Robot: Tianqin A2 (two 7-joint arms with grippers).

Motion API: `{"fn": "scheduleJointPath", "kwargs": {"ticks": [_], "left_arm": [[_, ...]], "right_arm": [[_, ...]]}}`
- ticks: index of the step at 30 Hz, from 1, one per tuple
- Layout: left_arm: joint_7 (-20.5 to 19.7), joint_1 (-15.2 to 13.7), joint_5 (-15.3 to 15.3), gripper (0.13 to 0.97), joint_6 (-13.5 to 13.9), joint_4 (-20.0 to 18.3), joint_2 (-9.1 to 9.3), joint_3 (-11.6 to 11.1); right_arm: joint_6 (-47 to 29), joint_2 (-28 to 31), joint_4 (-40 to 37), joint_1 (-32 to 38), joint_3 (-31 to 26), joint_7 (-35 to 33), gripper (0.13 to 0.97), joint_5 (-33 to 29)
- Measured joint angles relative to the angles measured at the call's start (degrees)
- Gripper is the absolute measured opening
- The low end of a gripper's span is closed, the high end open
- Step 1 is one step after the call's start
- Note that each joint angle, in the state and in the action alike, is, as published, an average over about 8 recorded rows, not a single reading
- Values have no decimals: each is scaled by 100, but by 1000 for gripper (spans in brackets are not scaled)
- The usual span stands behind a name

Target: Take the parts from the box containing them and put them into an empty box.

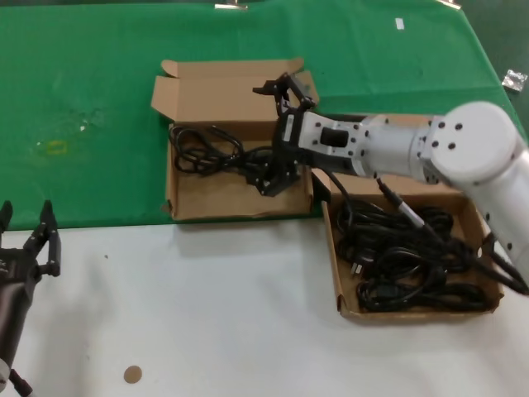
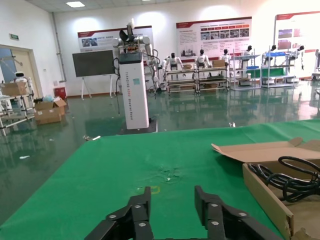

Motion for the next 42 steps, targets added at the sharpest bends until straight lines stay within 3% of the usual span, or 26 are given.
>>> {"fn": "scheduleJointPath", "kwargs": {"ticks": [11,19,23,31,42], "left_arm": [[0,0,-1,460,0,0,0,0],[0,0,-1,684,0,0,0,0],[1,0,-1,684,0,0,0,0],[2,0,-2,849,0,0,0,0],[3,0,-2,946,0,0,0,0]], "right_arm": [[687,-2,624,-913,452,245,964,408],[1188,-3,1078,-1577,781,423,966,706],[1440,-4,1307,-1912,947,513,966,856],[1941,-5,1762,-2577,1276,692,966,1154],[2627,-7,2385,-3488,1727,936,966,1561]]}}
